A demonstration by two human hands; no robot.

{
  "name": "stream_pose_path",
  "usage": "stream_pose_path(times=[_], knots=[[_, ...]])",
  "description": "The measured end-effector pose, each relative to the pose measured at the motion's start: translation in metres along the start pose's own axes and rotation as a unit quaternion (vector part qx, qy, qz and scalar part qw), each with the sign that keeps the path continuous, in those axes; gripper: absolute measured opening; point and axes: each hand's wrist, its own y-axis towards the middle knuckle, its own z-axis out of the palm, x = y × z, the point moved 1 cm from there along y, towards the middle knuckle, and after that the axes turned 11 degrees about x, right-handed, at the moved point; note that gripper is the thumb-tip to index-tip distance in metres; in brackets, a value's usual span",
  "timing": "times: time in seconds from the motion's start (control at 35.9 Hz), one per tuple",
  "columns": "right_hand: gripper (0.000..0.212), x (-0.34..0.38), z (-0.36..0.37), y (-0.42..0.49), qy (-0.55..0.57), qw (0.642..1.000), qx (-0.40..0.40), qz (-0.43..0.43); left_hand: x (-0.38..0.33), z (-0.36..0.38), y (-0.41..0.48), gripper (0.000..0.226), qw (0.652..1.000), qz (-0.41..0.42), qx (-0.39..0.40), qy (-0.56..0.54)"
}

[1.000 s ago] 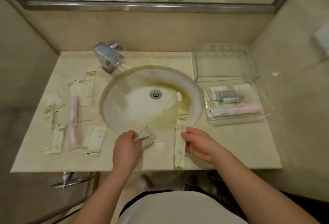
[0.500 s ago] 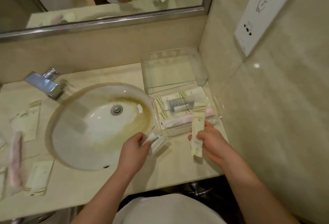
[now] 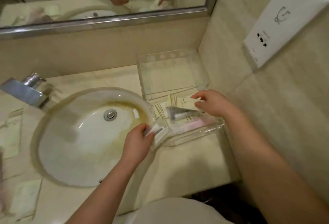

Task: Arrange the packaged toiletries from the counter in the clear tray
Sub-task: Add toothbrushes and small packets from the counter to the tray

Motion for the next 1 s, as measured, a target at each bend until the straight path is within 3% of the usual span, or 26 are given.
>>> stream_pose_path(times=[0.14,0.33,0.53,0.78,1.0], knots=[[0.061,0.014,-0.019,0.026,-0.04,0.997,0.072,-0.001,0.002,0.003,0.009,0.015,1.0,0.01,0.005,-0.008],[0.027,0.017,-0.016,0.049,0.014,0.999,0.046,-0.019,0.01,0.002,0.015,0.015,1.0,0.004,0.015,-0.015],[0.021,0.019,0.003,0.064,0.037,0.998,0.045,-0.03,0.013,0.0,0.015,0.013,1.0,-0.006,0.019,-0.016],[0.022,0.008,0.018,0.077,0.075,0.995,-0.061,0.003,0.008,0.003,0.012,0.012,0.999,-0.021,0.032,-0.028],[0.012,0.008,0.031,0.073,-0.133,0.974,-0.168,0.071,-0.001,0.006,0.015,0.008,0.997,-0.014,0.039,-0.058]])
